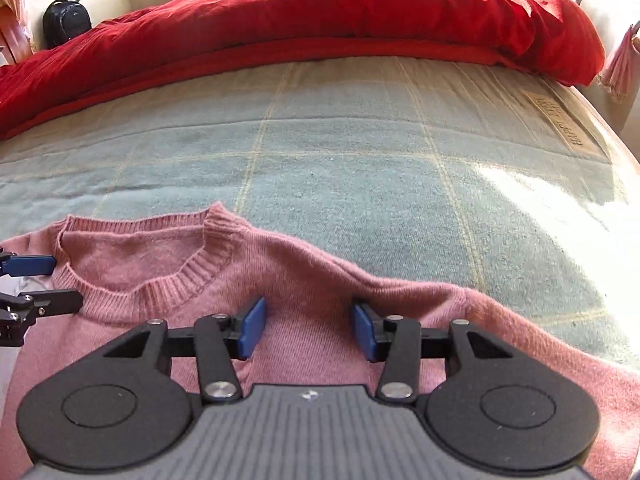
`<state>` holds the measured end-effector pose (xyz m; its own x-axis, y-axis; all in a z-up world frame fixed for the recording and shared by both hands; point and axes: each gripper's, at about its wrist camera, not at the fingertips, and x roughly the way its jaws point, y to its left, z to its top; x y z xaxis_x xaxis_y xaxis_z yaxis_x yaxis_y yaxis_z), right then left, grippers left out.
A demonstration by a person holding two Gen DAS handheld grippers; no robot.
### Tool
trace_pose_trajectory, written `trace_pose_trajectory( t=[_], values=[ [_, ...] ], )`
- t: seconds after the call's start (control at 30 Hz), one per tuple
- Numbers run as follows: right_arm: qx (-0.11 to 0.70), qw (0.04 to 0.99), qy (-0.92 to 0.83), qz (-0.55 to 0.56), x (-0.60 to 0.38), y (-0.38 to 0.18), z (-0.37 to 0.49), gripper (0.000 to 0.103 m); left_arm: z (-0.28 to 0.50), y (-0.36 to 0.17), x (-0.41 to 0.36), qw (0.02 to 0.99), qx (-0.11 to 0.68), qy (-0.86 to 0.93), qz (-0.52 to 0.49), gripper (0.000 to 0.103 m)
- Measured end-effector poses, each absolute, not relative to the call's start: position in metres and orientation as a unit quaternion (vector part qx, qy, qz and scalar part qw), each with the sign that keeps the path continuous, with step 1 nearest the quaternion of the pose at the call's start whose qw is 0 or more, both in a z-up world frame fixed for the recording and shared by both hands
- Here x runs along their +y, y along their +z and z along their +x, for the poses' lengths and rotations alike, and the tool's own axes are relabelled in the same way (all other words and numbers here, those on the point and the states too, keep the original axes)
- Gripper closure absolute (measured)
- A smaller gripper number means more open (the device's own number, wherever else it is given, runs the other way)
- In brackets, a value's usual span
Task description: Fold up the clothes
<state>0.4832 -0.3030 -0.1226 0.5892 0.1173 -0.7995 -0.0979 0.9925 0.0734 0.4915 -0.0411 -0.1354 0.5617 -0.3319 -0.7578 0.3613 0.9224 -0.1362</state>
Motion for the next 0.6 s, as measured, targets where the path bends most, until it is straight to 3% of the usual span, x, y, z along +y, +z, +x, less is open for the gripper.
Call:
trace_pose_trajectory(
  t=[0.13, 0.33, 0.6],
  values=[
    [0.450, 0.891, 0.058, 0.005, -0.297, -0.123, 0.500, 0.036, 0.505, -0.132, -0.048, 0.886, 0.430, -0.173, 0.029, 0.024],
    [0.448, 0.887, 0.104, 0.035, -0.300, -0.087, 0.451, 0.037, 0.472, -0.111, -0.048, 0.886, 0.428, -0.174, 0.040, 0.026],
    [0.453, 0.884, 0.116, -0.016, -0.289, -0.110, 0.354, 0.034, 0.362, -0.098, -0.018, 0.894, 0.412, -0.161, 0.077, 0.025]
  ],
)
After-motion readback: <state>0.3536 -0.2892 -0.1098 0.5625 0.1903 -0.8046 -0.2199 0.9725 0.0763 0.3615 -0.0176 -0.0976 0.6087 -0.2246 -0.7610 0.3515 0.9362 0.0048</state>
